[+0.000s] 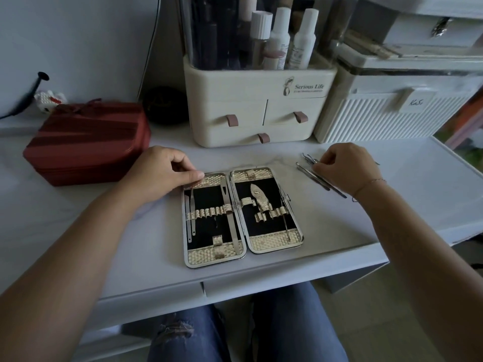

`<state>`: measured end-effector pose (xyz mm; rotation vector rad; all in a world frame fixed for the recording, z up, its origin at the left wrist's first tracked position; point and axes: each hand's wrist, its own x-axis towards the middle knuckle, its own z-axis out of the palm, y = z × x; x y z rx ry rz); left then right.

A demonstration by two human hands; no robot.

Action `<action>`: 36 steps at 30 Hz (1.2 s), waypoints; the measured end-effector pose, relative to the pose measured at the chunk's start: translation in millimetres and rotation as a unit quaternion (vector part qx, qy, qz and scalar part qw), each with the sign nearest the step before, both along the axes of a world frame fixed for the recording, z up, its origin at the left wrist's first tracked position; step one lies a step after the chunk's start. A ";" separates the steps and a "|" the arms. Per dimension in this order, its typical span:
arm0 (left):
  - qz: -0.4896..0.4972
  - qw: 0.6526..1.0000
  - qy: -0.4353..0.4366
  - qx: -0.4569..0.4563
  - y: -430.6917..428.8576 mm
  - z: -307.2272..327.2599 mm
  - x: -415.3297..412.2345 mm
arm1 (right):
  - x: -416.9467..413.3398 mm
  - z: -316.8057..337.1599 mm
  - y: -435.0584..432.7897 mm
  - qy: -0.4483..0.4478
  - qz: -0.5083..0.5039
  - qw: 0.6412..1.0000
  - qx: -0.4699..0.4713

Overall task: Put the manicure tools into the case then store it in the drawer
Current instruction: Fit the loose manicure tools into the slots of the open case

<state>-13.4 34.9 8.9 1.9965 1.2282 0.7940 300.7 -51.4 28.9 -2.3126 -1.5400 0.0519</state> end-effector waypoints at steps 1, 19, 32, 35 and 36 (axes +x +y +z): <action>0.001 1.000 0.006 0.005 0.1 0.2 0.0 | 0.6 0.7 0.4 0.010 0.002 1.000 -0.001; -0.009 0.999 0.047 0.002 4.3 4.1 -0.9 | -73.8 28.7 6.6 0.492 0.225 0.841 0.010; -0.031 0.997 0.063 -0.014 7.8 5.3 -4.4 | -135.4 7.9 52.9 0.465 0.258 0.844 -0.072; -0.042 0.997 0.061 -0.023 8.3 6.0 -5.2 | -135.8 6.1 54.1 0.433 0.269 0.856 -0.087; -0.046 0.997 0.065 -0.023 8.7 6.2 -5.7 | -135.9 6.3 54.0 0.421 0.274 0.860 -0.094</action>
